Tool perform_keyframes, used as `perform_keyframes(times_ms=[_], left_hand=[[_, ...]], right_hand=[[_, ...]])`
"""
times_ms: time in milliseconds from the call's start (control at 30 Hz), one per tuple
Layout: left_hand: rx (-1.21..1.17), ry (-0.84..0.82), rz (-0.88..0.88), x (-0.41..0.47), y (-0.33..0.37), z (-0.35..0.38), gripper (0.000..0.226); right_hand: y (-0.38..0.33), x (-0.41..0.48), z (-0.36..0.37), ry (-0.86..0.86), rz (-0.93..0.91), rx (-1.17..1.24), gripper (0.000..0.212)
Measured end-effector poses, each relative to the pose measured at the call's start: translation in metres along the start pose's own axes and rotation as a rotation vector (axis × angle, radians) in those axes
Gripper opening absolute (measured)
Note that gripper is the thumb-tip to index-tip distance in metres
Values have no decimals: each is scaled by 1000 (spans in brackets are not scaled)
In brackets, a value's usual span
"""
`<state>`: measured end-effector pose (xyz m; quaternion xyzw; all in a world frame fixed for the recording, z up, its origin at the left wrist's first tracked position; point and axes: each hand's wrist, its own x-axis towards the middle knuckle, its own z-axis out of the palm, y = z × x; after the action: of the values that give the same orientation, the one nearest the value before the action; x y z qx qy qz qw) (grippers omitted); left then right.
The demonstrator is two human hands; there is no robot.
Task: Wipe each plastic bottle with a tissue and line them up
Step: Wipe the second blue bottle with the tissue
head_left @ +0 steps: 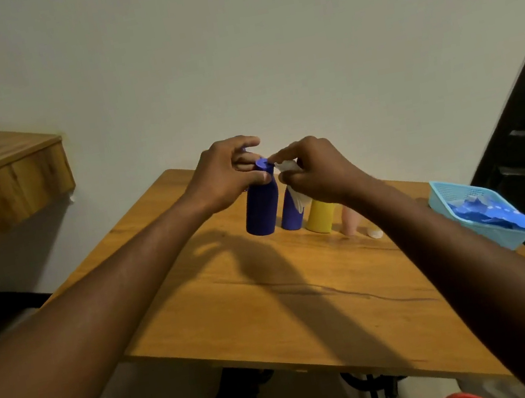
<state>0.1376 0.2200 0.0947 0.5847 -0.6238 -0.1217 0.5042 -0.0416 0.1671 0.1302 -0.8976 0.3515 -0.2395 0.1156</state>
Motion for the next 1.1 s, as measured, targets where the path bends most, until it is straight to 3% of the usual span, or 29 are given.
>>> perform_keyframes(times_ms=[467, 1100], left_hand=[[-22, -20, -53, 60, -49, 26, 66], [-58, -57, -76, 69, -73, 40, 69]], right_hand=[[15, 66, 5, -233, 105, -156, 39], [26, 73, 22, -291, 99, -261, 51]])
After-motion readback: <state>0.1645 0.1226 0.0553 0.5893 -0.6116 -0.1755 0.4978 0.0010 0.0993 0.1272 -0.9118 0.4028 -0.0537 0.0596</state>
